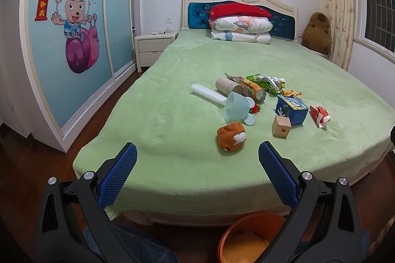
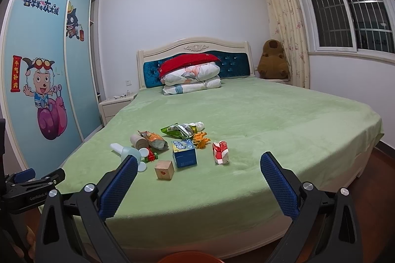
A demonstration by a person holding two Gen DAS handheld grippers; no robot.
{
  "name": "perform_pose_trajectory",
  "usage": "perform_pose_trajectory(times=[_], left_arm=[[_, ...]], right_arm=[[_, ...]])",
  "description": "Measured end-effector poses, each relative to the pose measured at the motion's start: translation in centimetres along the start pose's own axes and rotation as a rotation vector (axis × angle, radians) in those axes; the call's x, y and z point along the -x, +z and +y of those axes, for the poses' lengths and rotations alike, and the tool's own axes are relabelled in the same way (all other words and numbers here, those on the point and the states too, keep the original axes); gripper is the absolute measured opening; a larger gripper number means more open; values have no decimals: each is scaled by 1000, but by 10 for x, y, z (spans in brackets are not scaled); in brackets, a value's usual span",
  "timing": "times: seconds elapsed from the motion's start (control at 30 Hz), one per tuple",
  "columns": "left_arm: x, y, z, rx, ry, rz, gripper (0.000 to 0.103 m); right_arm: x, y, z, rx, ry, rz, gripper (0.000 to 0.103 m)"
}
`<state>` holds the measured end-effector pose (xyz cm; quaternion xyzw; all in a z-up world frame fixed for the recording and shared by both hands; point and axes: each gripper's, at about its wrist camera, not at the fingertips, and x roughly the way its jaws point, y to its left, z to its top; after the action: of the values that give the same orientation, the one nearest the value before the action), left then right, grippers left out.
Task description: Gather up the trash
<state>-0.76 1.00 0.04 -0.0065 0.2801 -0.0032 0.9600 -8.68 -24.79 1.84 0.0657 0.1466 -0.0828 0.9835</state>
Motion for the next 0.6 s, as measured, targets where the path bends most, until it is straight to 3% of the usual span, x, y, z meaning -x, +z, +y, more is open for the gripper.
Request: perform_pose_trajectory(times=[0.6], left_arm=[[-7,-3,-2,-15,-11,17,96]], right_arm=[[-5,-7,3,-5,0,22,98]])
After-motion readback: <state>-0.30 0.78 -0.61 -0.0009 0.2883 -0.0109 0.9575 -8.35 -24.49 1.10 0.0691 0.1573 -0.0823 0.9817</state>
